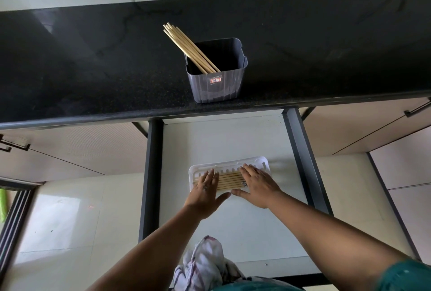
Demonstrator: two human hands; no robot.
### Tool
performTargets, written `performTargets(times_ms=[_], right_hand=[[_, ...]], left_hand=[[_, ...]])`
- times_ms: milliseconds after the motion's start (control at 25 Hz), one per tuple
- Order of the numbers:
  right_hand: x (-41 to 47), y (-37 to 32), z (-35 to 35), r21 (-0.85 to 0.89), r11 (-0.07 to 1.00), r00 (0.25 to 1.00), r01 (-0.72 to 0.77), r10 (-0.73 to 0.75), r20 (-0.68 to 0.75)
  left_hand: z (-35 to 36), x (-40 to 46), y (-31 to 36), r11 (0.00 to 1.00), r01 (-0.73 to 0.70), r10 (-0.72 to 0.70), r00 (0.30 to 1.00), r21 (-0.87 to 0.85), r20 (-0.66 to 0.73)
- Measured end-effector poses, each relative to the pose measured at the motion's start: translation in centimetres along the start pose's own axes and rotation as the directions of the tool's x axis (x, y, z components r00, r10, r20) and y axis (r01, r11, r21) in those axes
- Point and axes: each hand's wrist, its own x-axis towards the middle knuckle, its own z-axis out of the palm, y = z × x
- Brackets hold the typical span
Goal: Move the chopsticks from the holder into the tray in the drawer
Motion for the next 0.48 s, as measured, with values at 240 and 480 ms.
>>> performTargets(times_ms=[240, 480], right_hand=[[-1.3, -1.3, -2.3, 0.05, 0.997, 0.952, 0.065, -0.047, -0.302], [0.4, -7.1, -8.9, 0.414, 0.908, 0.807, 0.065, 0.196, -0.557]], left_hand=[[-2.8, -0.2, 0.9, 0.996, -0.064, 0.076, 0.979, 0.067, -0.191], [-10.5, 1.6, 4.0, 0.995, -0.006, 0.055, 0.871, 0.101, -0.489]])
